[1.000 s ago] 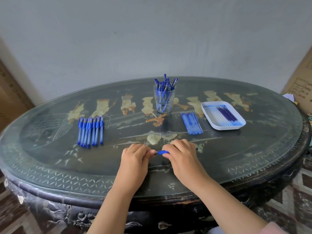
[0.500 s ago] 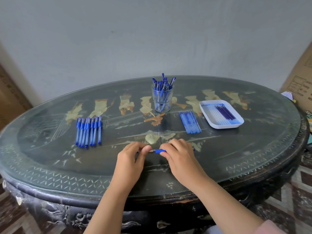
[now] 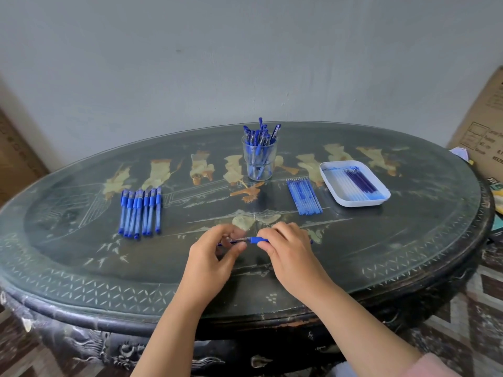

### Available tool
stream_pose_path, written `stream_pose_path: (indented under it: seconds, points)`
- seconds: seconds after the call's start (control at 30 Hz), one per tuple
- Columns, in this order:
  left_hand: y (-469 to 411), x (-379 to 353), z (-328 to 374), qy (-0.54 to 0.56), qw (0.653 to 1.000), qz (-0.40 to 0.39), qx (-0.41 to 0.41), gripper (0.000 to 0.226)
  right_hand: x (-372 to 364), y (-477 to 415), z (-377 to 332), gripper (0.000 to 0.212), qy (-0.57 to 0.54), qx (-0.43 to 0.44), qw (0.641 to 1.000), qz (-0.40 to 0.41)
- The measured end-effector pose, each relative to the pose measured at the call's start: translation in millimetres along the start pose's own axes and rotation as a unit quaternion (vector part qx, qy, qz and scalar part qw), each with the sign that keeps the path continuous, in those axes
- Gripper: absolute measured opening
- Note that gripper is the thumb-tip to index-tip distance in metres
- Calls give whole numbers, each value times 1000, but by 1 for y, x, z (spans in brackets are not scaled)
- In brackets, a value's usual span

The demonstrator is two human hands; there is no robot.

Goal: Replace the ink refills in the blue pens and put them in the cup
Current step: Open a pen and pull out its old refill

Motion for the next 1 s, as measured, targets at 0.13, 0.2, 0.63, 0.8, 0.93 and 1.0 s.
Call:
stream_pose_path:
  seconds: [0.13, 0.2, 0.63, 0.8, 0.93, 1.0]
  points:
    - [0, 1, -4, -19, 1000, 3, 19, 24, -3, 0, 2, 20, -3, -4, 1000, -3]
    - [1, 0, -6, 10, 999, -8, 44, 37, -3, 0, 2, 17, -5, -4, 1000, -1]
    - [0, 2, -8, -14, 998, 6, 53, 29, -4, 1, -1, 22, 20, 4, 1000, -14]
    - [0, 5, -7, -6, 998, 15, 62, 35, -3, 0, -1, 23, 29, 6, 999, -14]
    - [1, 8, -10, -6, 996, 28, 88, 39, -3, 0, -1, 25, 30, 4, 999, -16]
    - [3, 12, -14, 14, 992, 49, 114, 35, -2, 1, 0, 24, 27, 1, 1000, -14]
Point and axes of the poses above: each hand's wrist, its own y-axis away from the middle knuckle, its own x-axis out of the back of the hand, z = x × y, the point moved 9 cm from there along -y, towards the middle knuckle
